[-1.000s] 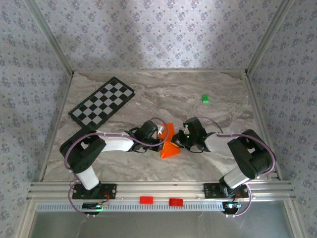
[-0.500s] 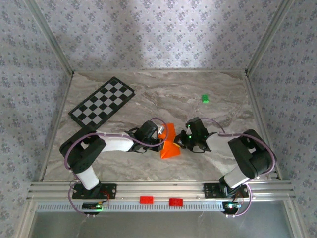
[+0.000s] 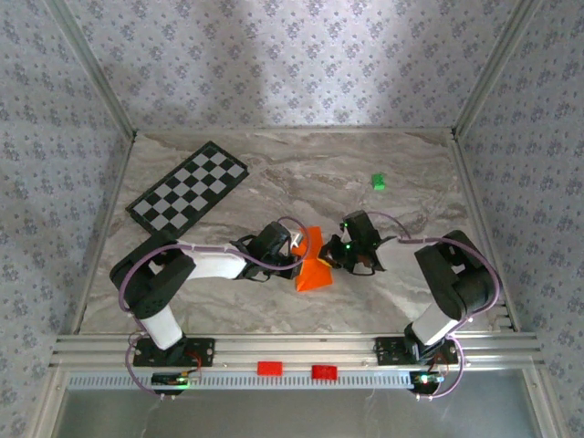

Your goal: Fold a paper plane with a square sheet of paper (pick it up from the middle)

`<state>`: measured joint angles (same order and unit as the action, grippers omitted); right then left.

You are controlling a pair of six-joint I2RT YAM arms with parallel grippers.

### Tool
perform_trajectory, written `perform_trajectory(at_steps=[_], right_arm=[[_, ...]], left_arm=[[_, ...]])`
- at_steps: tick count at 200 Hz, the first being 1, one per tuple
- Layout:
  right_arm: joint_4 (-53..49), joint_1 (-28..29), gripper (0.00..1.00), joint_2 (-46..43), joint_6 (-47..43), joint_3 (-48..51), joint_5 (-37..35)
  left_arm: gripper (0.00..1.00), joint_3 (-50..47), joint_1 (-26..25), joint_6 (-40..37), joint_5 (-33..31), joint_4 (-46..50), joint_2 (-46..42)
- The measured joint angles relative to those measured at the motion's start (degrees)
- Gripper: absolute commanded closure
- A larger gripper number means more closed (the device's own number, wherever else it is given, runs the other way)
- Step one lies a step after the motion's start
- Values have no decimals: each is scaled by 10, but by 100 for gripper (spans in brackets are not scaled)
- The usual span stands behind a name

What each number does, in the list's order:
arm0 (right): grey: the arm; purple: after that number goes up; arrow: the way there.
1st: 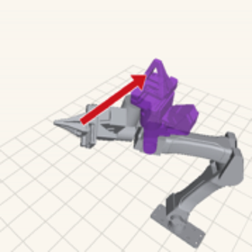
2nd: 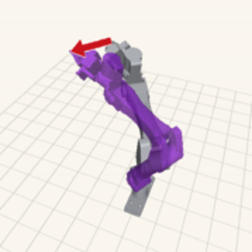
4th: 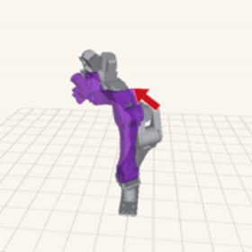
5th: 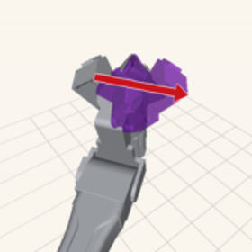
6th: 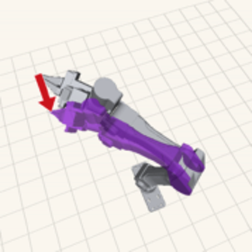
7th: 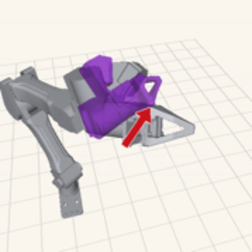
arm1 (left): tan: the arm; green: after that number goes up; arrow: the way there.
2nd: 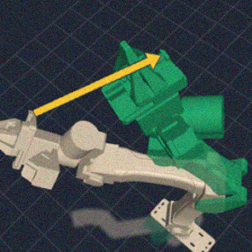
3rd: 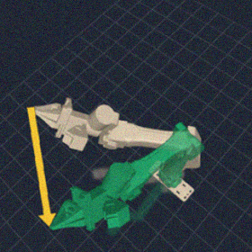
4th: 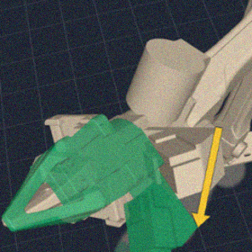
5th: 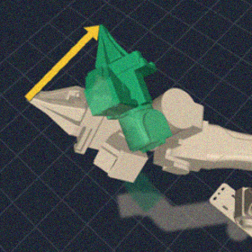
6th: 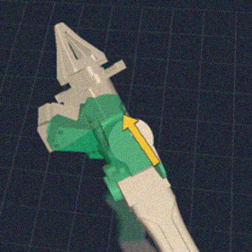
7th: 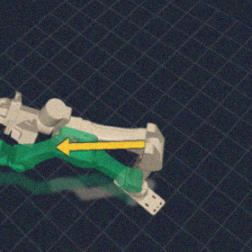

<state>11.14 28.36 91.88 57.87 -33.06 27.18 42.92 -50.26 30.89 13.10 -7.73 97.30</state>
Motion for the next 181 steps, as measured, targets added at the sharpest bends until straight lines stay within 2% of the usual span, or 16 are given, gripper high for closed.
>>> perform_trajectory(at_steps=[47,93,127,160,181], right_arm=[[41,-42,100,-5,7,29,28],[41,-66,100,-30,10,35,16],[30,-33,100,-59,10,23,7],[21,21,100,-39,10,-8,5],[14,35,100,-21,12,-8,0]], left_arm=[[100,0,0,-3,1,0,1],[100,0,0,-5,2,0,1],[100,0,0,-5,2,0,1],[100,0,0,-5,2,0,1],[100,0,0,-5,2,0,1]])
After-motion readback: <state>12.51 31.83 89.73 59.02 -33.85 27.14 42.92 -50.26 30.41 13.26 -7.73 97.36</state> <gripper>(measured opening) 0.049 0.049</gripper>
